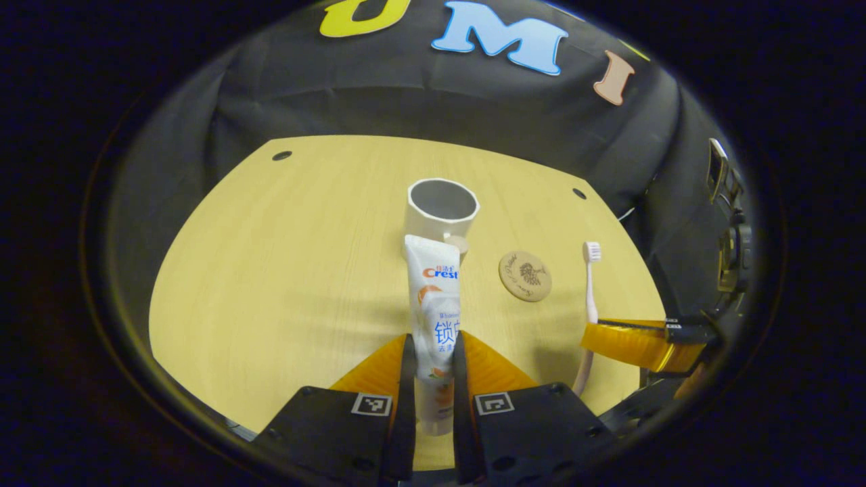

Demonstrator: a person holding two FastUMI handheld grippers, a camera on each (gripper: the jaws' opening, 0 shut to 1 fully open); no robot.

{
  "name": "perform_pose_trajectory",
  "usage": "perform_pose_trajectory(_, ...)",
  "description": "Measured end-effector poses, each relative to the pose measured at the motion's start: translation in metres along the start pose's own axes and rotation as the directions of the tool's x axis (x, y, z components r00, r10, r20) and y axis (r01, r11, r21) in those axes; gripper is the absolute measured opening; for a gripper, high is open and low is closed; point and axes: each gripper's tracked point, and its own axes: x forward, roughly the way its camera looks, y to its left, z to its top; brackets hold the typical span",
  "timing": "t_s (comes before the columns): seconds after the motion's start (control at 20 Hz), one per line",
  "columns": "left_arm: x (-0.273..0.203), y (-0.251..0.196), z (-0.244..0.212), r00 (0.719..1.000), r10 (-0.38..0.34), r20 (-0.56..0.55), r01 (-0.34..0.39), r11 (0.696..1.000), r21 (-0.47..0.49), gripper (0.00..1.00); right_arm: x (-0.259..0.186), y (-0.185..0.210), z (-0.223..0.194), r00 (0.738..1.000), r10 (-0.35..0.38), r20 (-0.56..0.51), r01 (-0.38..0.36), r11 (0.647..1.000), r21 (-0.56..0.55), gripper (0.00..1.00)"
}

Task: Put the toothbrush and toothpaste on the desktop into the cup, then pick up the cup and place it on the coaster on the desktop.

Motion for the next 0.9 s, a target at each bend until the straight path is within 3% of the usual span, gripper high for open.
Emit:
perform_pose_trajectory(0.45, -0.007, 0.009, 0.022, 0.986, -0.017, 0.167, 0.018, 1.000, -0.006, 0.30, -0.012, 0.013, 0.033, 0.991, 0.035, 0.133, -0.025, 0.997, -0.074, 0.07)
perform_pose_trajectory(0.9, -0.029, 0.023, 0.050, 0.933, -0.059, 0.355, 0.060, 0.998, 0.008, 0.29, -0.018, 0.033, 0.077, 0.964, 0.081, 0.254, -0.045, 0.989, -0.144, 0.07)
